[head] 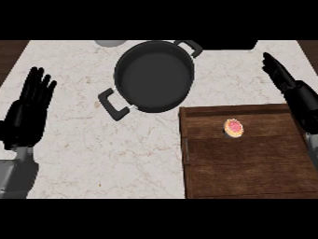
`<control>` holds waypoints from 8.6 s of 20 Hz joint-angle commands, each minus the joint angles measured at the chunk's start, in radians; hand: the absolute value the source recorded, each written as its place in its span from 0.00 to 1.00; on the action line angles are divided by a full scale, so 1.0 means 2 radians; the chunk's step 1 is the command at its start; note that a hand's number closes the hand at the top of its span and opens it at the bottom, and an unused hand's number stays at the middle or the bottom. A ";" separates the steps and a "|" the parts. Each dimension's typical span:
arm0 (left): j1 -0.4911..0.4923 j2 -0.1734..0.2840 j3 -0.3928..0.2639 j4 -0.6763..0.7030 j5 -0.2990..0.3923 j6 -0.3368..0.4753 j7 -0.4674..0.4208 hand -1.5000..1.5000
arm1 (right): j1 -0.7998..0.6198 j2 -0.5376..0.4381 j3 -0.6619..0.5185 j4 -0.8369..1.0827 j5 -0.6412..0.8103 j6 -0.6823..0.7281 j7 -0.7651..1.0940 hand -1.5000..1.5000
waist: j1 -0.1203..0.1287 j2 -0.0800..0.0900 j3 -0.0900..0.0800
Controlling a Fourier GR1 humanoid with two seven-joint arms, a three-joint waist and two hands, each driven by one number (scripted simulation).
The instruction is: Pick the cupcake from the tray and place it in the pot
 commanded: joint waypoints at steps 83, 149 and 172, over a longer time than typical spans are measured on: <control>0.105 -0.062 -0.119 -0.132 -0.056 -0.086 0.178 0.50 | -0.042 0.182 0.010 0.072 0.399 0.036 0.643 0.00 | 0.001 0.012 -0.005; 0.060 -0.086 -0.080 -0.097 -0.077 -0.126 0.193 0.50 | -0.365 0.278 0.053 0.006 0.654 0.024 0.742 1.00 | 0.022 0.016 -0.006; 0.077 -0.104 -0.118 -0.118 -0.098 -0.133 0.194 0.50 | -0.494 0.278 -0.090 0.483 0.567 -0.293 0.488 1.00 | 0.057 0.031 -0.006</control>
